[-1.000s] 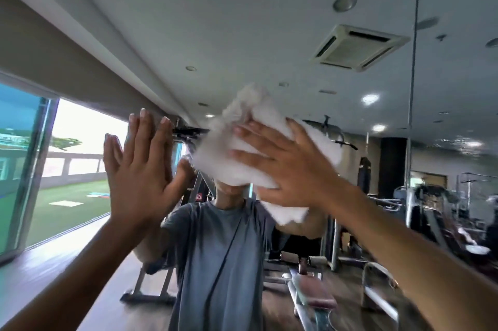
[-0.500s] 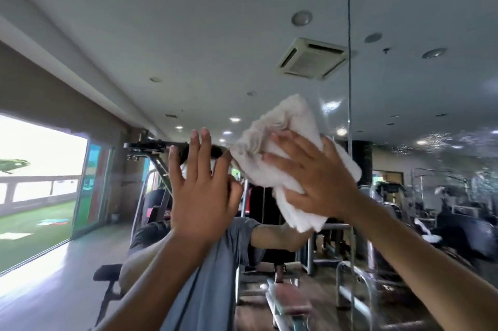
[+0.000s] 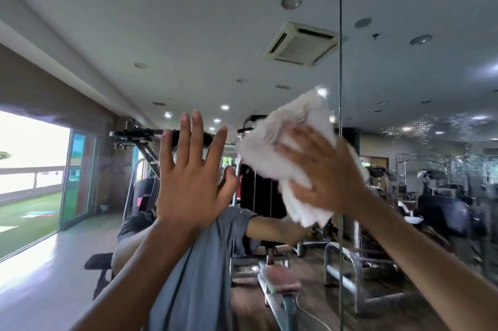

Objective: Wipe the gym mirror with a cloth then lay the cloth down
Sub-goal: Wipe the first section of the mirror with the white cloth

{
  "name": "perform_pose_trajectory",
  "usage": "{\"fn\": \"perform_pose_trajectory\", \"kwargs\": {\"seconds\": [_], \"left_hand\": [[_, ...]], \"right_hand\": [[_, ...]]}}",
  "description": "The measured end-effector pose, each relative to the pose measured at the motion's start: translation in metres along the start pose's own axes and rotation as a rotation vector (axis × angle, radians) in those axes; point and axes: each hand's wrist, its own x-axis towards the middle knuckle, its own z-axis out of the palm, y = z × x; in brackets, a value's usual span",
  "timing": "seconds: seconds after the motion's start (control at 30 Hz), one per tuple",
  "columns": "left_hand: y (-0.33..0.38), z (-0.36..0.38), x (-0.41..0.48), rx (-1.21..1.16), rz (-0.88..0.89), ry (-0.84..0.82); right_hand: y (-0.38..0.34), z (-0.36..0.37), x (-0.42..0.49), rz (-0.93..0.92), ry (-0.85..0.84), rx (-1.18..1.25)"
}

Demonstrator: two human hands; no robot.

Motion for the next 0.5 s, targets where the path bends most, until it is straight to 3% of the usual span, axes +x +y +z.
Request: {"fn": "perform_pose_trajectory", "kwargs": {"seconds": [0.17, 0.23, 0.3, 0.43, 0.5], "left_hand": [[0.001, 0.002, -0.002, -0.003, 0.001, 0.015], [0.0, 0.003, 0.0, -0.009, 0.002, 0.021], [-0.002, 0.003, -0.002, -0.015, -0.001, 0.012], [0.002, 0.0, -0.035, -0.009, 0.022, -0.003], [0.006, 0.0, -0.048, 0.007, 0.037, -0.007]], "right_hand": [[0.03, -0.002, 0.055, 0.705, 0.113, 0.079], [0.001, 0.002, 0.064, 0.77, 0.146, 0.066], [-0.035, 0.005, 0.044, 0.651, 0.116, 0.081], [-0.052, 0.009, -0.035, 0.059, 0.021, 0.046], [-0.027, 0.009, -0.049, 0.078, -0.007, 0.012]]}}
